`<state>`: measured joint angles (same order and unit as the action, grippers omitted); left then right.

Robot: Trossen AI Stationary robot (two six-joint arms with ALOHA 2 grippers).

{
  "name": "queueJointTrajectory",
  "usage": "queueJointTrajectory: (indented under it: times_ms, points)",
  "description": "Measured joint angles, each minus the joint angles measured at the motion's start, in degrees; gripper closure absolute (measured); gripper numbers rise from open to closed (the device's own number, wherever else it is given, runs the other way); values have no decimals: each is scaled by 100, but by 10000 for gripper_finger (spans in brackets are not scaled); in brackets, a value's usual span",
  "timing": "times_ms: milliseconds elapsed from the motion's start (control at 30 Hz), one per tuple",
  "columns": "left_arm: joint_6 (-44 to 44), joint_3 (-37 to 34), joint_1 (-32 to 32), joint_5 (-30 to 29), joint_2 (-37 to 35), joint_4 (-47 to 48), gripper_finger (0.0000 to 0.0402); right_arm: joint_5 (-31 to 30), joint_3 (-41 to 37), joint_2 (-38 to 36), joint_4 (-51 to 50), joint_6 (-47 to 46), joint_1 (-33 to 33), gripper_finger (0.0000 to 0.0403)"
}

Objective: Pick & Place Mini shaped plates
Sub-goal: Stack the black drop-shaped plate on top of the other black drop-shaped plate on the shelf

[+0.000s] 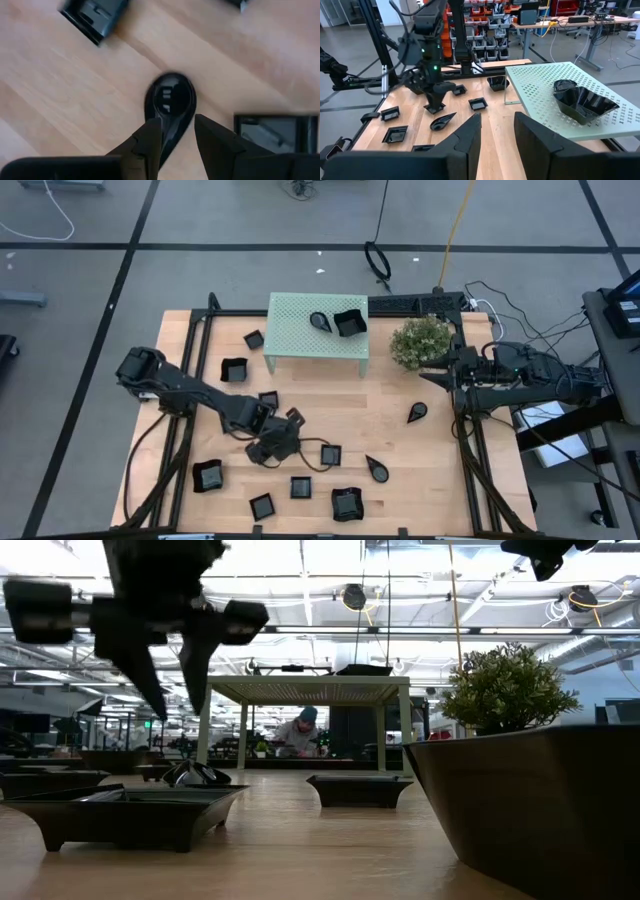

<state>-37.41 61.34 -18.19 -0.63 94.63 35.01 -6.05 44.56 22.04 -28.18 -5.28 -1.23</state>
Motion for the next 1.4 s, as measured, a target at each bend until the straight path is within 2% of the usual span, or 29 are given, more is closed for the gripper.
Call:
queueJointTrajectory:
  times_ms: [267,367,600,700,967,1200,1400]
  points:
    - [-952,-170,22,52,248,-119,277,-608,0,-2,3,-3,2,298]
    - [-1310,-168,22,27,507,-312,277,-620,0,0,7,-69,2,298]
    - [-1414,-157,17,-212,894,-474,278,-616,0,0,7,-621,2,298]
    - [-1438,-155,18,-209,903,-476,292,-616,0,0,7,-744,2,298]
    - [-649,-157,64,-236,883,-337,393,-646,0,0,7,-776,2,298]
    - [-75,-166,162,-158,688,-173,397,-774,0,0,6,-776,2,298]
    - [491,-142,586,-169,211,-197,397,-776,0,0,4,-776,2,298]
